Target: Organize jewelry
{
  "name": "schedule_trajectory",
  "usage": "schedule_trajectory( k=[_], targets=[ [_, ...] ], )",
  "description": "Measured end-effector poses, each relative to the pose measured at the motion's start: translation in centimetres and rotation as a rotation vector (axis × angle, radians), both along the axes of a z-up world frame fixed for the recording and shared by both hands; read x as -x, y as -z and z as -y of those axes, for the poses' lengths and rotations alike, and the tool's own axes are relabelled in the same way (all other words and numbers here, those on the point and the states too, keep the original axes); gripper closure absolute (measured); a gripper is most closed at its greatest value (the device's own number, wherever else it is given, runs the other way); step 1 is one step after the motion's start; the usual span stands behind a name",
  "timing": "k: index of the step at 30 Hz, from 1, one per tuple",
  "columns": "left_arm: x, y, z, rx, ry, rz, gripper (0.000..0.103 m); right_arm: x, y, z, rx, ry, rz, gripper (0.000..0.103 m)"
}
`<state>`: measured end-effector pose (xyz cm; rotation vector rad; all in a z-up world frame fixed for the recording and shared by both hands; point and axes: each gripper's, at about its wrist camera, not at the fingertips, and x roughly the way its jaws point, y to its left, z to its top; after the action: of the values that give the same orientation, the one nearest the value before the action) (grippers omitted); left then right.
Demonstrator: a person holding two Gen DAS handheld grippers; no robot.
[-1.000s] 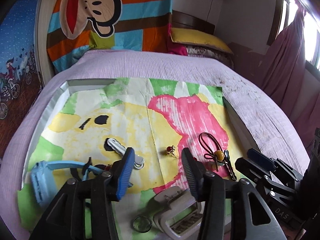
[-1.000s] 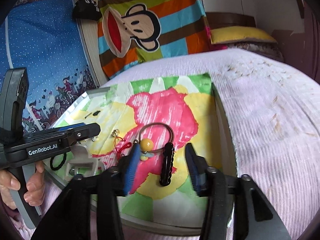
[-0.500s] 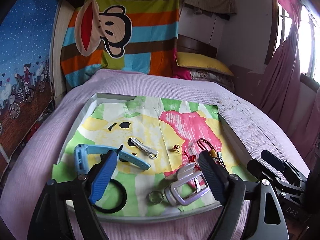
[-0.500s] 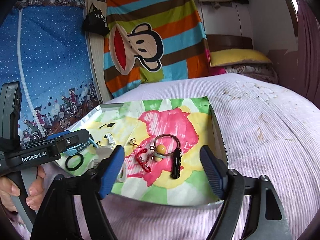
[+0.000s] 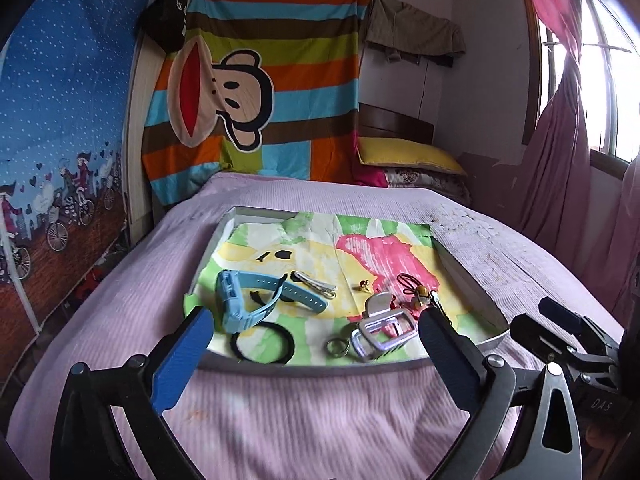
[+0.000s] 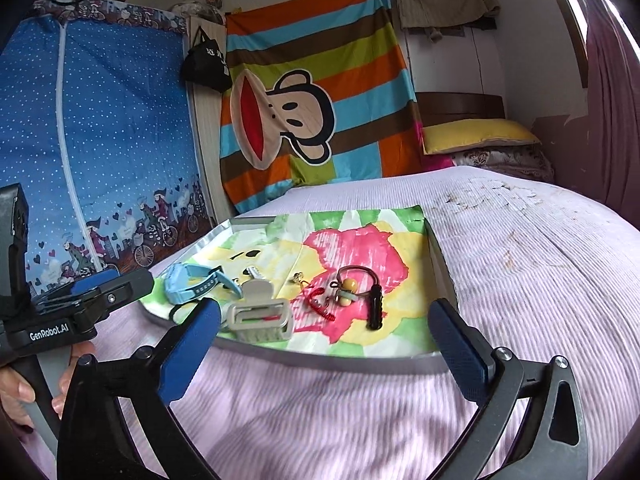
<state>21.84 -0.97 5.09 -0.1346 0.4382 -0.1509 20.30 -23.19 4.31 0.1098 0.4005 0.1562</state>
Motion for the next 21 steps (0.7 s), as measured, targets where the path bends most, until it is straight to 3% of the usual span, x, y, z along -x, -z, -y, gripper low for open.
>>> schedule_trajectory(
  k=[21],
  targets=[
    [10.5,2.0,-1.7,-0.04,-0.043,0.061,0.0,10.8,0.3,-0.7,0.008,0.019,0.05,0.001]
  ],
)
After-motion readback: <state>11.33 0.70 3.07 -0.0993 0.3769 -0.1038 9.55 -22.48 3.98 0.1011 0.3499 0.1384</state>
